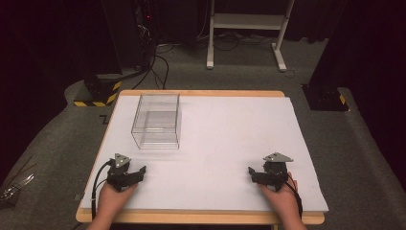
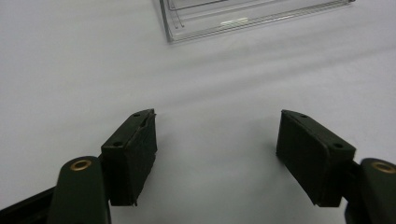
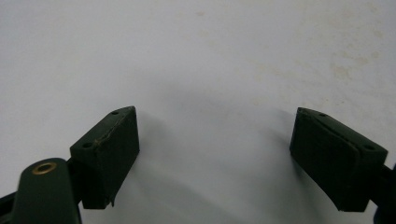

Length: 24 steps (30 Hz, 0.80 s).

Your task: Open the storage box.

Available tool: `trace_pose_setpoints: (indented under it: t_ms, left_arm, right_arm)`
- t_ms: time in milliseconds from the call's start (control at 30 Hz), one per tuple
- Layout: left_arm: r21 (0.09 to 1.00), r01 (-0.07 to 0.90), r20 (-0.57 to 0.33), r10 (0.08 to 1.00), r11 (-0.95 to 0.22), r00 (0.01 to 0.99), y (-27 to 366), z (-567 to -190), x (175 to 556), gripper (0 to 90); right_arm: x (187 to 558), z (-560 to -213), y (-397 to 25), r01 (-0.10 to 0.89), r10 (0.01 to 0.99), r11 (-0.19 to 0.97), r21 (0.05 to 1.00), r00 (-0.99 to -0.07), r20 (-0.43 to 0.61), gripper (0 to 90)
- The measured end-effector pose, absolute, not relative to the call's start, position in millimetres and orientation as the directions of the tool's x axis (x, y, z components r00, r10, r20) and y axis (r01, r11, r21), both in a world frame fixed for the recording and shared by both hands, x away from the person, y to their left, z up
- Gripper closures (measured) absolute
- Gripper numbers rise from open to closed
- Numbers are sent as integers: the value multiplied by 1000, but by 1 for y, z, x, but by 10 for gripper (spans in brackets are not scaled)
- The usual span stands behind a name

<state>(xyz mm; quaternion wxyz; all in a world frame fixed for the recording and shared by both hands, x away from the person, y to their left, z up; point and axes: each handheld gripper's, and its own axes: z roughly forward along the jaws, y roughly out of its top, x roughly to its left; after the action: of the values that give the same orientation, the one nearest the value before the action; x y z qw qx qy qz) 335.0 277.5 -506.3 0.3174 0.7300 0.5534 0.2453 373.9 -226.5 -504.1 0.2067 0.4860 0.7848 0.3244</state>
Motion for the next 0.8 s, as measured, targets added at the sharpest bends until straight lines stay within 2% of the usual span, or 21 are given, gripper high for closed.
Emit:
trace_pose_setpoints:
  t_ms: [800]
  left_arm:
    - [724, 662, 17, 965, -194, 263, 276, -505, 336, 292]
  right_arm:
    - [374, -504, -227, 628, 896, 318, 710, -444, -9, 154]
